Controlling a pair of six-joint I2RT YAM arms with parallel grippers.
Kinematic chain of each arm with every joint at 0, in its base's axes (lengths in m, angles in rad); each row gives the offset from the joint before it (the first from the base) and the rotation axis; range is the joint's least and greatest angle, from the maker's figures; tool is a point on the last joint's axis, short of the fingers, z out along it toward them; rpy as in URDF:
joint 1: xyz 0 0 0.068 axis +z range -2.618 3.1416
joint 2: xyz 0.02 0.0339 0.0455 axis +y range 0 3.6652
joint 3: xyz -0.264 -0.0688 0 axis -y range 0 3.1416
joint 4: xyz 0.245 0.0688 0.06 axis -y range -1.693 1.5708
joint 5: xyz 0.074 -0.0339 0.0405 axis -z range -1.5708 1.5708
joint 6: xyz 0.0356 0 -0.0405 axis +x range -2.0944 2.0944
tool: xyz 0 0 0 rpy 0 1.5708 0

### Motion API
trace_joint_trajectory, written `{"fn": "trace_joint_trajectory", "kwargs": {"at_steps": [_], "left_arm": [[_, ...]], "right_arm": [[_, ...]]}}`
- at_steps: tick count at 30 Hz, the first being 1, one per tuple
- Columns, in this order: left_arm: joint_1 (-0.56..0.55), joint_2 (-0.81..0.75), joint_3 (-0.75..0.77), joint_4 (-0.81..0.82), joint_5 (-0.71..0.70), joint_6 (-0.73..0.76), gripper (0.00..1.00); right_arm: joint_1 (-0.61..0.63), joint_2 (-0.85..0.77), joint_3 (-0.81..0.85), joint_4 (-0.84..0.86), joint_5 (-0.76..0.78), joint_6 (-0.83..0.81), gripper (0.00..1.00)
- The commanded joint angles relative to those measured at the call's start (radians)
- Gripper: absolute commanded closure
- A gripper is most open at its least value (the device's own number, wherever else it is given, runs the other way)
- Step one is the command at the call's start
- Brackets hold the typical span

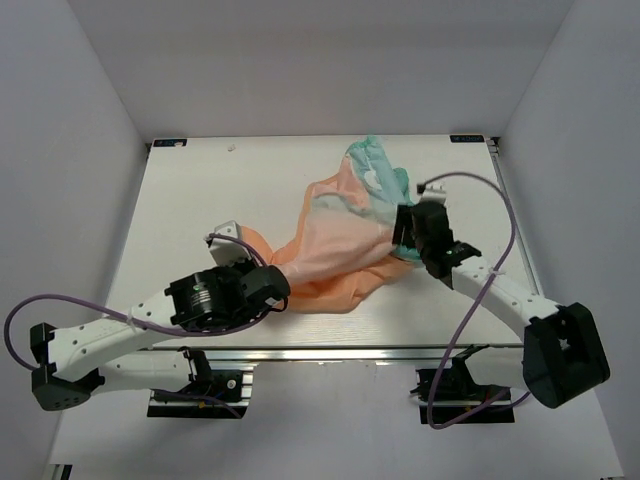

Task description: Zip up the jacket

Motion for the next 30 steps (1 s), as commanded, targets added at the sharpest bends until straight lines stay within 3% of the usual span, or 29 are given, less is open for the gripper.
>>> {"fn": "trace_joint_trajectory", "kwargs": {"at_steps": [1,5,9,12,18,21,26,27,30], "left_arm": [[0.005,0.043,-0.015,0.001,-0.011,-0.009,1.00],[0.005,0.106,-0.067,0.001,0.087,-0.010,1.00],[0.007,0.150,-0.148,0.060,0.172,-0.016,1.00],[0.005,0.172,-0.200,0.110,0.225,-0.013,1.00],[0.007,0.195,-0.214,0.144,0.253,-0.010,1.00],[0.008,0.198,-0.211,0.145,0.253,-0.010,1.00],[0.015,0.184,-0.219,0.145,0.275,-0.009,1.00],[0.018,0.176,-0.222,0.145,0.279,-0.010,1.00],[0.024,0.158,-0.228,0.144,0.291,-0.010,1.00]], "right_arm": [[-0.001,-0.006,-0.123,-0.131,0.072,0.144,0.30],[-0.001,-0.003,-0.004,-0.224,0.040,0.115,0.25],[-0.001,0.053,0.146,-0.197,-0.078,-0.006,0.22],[0.022,0.171,0.258,-0.220,-0.169,-0.130,0.22],[0.143,0.455,0.510,-0.229,-0.210,-0.450,0.23],[0.187,0.601,0.666,-0.275,-0.258,-0.531,0.23],[0.204,0.920,1.027,-0.399,-0.040,-0.349,0.21],[0.204,0.969,1.178,-0.442,-0.010,-0.307,0.21],[0.204,1.153,1.421,-0.591,0.086,-0.244,0.19]]}}
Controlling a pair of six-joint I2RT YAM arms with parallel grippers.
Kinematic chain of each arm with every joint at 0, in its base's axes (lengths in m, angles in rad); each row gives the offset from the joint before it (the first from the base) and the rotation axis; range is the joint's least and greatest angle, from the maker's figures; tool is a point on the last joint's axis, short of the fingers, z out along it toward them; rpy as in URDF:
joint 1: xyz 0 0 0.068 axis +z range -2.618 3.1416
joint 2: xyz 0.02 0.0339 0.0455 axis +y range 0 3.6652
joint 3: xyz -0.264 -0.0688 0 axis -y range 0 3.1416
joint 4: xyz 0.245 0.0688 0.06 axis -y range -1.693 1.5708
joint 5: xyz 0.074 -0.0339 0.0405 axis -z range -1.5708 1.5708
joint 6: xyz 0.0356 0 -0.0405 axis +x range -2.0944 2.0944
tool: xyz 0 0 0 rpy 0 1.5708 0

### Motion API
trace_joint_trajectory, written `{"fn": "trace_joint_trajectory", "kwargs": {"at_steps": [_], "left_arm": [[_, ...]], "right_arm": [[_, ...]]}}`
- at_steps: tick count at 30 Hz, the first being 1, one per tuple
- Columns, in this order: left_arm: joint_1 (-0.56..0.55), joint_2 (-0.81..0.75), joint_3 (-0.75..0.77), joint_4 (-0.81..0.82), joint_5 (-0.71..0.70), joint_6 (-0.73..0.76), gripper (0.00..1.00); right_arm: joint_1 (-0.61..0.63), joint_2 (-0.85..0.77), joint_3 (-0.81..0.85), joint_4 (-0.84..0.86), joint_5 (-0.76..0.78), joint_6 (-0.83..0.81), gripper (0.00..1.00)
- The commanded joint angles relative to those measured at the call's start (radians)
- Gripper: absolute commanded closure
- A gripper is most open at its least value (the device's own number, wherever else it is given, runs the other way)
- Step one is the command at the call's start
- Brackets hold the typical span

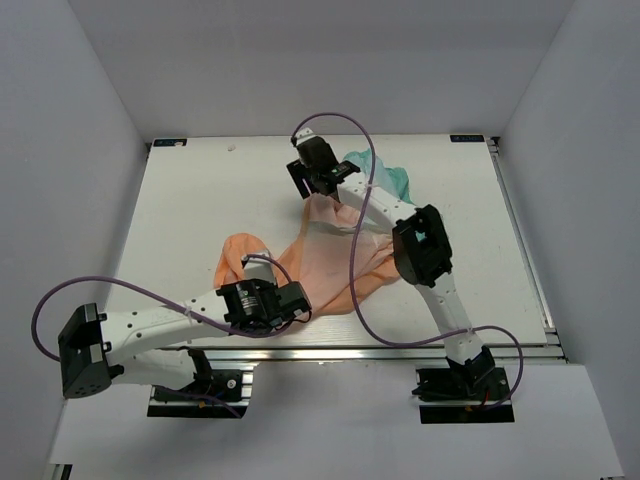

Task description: Zip up the jacket

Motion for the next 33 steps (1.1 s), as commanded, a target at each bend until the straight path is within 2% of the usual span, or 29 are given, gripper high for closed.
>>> {"fn": "trace_joint_trajectory", "kwargs": {"at_steps": [1,5,8,11,12,15,17,18,21,24,29,32,33], "left_arm": [[0.011,-0.044,-0.008,0.009,0.018,-0.003,1.00],[0.015,-0.069,-0.016,0.003,0.020,-0.006,1.00],[0.017,-0.066,-0.010,-0.005,0.018,-0.007,1.00],[0.017,-0.055,-0.004,-0.014,0.020,-0.007,1.00],[0.017,-0.053,-0.001,-0.017,0.020,-0.007,1.00],[0.017,-0.050,-0.001,-0.023,0.020,-0.011,1.00],[0.017,-0.055,-0.004,-0.019,0.021,-0.011,1.00],[0.017,-0.055,-0.007,-0.019,0.021,-0.013,1.00],[0.017,-0.060,-0.001,-0.029,0.023,-0.017,1.00],[0.017,-0.064,0.002,-0.049,0.021,-0.025,1.00],[0.017,-0.073,0.005,-0.063,0.012,-0.030,1.00],[0.017,-0.076,0.018,-0.065,0.003,-0.028,1.00],[0.017,-0.078,0.019,-0.065,-0.002,-0.026,1.00]], "right_arm": [[-0.016,0.111,0.200,-0.167,0.175,0.114,0.17],[-0.014,0.114,0.106,-0.103,0.184,0.125,0.15],[-0.016,0.126,0.106,-0.086,0.155,0.151,0.14],[-0.017,0.149,0.146,-0.090,0.098,0.177,0.20],[-0.016,0.149,0.148,-0.083,0.077,0.179,0.26],[-0.016,0.128,0.117,-0.043,-0.026,0.185,0.60],[-0.016,0.116,0.099,-0.024,-0.073,0.191,0.56],[-0.017,0.108,0.097,-0.018,-0.118,0.208,0.43],[-0.016,0.110,0.106,-0.012,-0.123,0.246,0.32],[-0.017,0.122,0.108,-0.015,-0.084,0.251,0.30],[-0.017,0.152,0.109,-0.034,-0.029,0.245,0.31],[-0.019,0.175,0.128,-0.049,0.058,0.249,0.43],[-0.020,0.186,0.137,-0.061,0.093,0.249,0.50]]}}
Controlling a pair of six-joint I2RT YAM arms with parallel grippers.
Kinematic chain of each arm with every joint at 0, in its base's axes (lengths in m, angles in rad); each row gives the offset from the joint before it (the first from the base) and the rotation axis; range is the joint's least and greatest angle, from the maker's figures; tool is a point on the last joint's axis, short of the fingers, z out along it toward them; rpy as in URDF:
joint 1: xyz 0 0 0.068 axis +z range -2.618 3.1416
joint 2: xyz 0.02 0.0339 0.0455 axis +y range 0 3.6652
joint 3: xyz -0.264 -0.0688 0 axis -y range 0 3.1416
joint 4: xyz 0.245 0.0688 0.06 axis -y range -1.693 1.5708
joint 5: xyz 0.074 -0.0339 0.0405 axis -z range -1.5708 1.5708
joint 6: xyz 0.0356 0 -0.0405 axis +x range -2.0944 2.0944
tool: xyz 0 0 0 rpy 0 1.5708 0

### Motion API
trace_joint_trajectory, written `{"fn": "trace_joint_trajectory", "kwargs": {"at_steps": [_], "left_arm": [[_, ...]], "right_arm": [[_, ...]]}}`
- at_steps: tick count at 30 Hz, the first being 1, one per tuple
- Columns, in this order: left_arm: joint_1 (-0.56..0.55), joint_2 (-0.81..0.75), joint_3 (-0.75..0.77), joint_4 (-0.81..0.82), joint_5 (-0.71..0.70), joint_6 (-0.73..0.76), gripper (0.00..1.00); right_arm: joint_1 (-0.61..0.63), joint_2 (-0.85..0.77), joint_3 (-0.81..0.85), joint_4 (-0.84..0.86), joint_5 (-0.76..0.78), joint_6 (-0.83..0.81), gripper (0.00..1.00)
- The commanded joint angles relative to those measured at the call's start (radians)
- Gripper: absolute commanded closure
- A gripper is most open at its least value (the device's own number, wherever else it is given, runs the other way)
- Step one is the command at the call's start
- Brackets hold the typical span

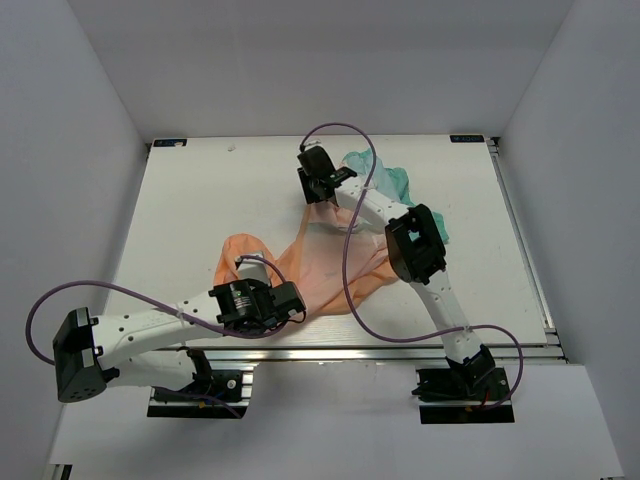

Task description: Zip up the jacket

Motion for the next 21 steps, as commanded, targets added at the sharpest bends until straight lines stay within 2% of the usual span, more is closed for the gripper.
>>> {"fn": "trace_joint_trajectory", "kwargs": {"at_steps": [1,2,3,5,6,9,13,16,20,21], "left_arm": [[0.004,-0.033,0.026,-0.014,-0.034,-0.013,1.00],[0.004,-0.033,0.028,-0.013,-0.037,-0.015,1.00],[0.004,-0.033,0.029,-0.011,-0.044,-0.013,1.00],[0.004,-0.032,0.041,-0.011,-0.053,-0.010,1.00],[0.004,-0.030,0.049,-0.017,-0.062,-0.010,1.00],[0.004,-0.029,0.081,-0.040,-0.083,-0.012,1.00],[0.027,-0.006,0.153,-0.079,-0.131,-0.004,1.00],[0.110,0.066,0.257,-0.122,-0.146,0.054,1.00],[0.312,0.138,0.351,-0.025,-0.098,0.244,1.00],[0.342,0.146,0.370,-0.007,-0.094,0.273,1.00]], "right_arm": [[-0.007,0.047,0.056,-0.019,0.102,0.009,0.54],[-0.010,0.050,0.064,-0.022,0.102,0.000,0.57],[-0.011,0.050,0.070,-0.021,0.102,-0.002,0.69],[-0.017,0.047,0.097,-0.019,0.082,-0.008,0.84],[-0.019,0.044,0.110,-0.006,0.059,-0.008,1.00],[-0.027,0.001,0.140,0.053,-0.047,-0.013,1.00],[-0.036,-0.149,0.116,0.255,-0.112,-0.022,1.00],[-0.051,-0.339,-0.002,0.394,-0.032,-0.042,1.00],[-0.105,-0.675,-0.281,0.528,0.065,-0.030,1.00],[-0.121,-0.735,-0.432,0.551,0.065,-0.020,1.00]]}}
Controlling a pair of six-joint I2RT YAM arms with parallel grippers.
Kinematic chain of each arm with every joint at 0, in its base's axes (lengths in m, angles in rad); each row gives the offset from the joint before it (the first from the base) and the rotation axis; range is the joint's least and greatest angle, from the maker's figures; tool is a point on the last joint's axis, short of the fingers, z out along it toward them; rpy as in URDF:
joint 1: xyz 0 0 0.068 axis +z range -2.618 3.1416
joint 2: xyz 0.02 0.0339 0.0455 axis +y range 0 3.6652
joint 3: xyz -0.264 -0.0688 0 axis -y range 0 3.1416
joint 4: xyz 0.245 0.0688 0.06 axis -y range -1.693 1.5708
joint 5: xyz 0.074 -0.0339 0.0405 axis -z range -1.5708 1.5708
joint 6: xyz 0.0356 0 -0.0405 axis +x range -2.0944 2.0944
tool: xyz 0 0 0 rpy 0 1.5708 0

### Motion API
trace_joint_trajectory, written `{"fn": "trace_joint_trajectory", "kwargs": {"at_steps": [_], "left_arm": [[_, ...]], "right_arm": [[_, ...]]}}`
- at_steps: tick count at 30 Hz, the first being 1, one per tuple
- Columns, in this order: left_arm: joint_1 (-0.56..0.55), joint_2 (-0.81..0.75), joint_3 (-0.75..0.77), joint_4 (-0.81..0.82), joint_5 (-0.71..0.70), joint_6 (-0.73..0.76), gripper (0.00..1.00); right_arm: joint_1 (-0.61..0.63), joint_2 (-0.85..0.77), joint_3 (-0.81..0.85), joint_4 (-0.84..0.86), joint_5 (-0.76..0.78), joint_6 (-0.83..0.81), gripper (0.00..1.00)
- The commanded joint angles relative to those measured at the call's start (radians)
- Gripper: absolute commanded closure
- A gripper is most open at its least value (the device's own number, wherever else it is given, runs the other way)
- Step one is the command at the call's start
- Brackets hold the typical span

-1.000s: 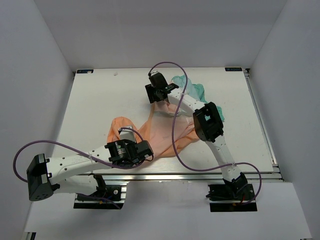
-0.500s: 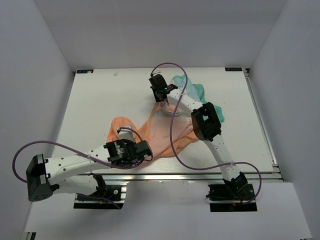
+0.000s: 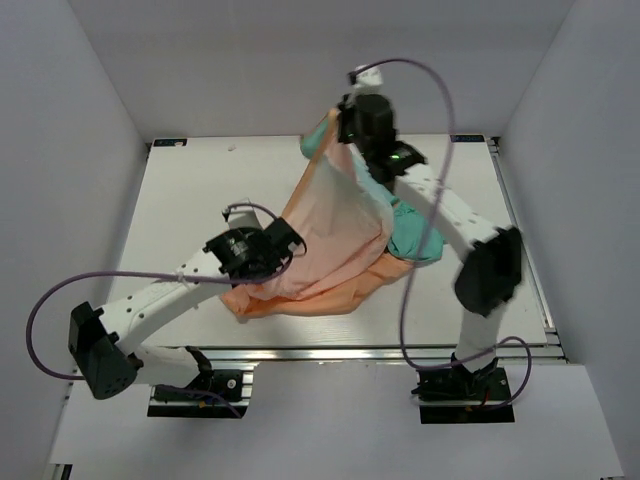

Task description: Zip up the jacket

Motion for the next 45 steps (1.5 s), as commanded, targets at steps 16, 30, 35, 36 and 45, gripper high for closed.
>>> {"fn": "trace_joint_trajectory", "kwargs": {"at_steps": [16,30,35,36,45], "left_arm": [[0.357,0.093,0.178,0.030,-0.068,0.234,1.00],[0.784,0.602,0.911,0.094,-0.028,0.511,1.00],[0.819,0.400,0.673,0.263,-0.025,0.568,1.00],[0.819,0.354,0.598,0.343,-0.024,0.568,1.00],[0.818,0.141,0.030,0.408,0.180,0.427,1.00]], "right_arm": [[-0.128,-0.993,-1.193,0.146,0.218,0.233,1.00],[-0.128,-0.065,-0.066,0.557,0.040,-0.077,1.00],[-0.134,-0.066,-0.150,0.911,-0.171,-0.131,1.00],[-0.137,-0.100,-0.218,0.908,-0.192,-0.131,1.00],[-0.149,-0.419,-1.108,1.049,-0.008,-0.027,1.00]]}}
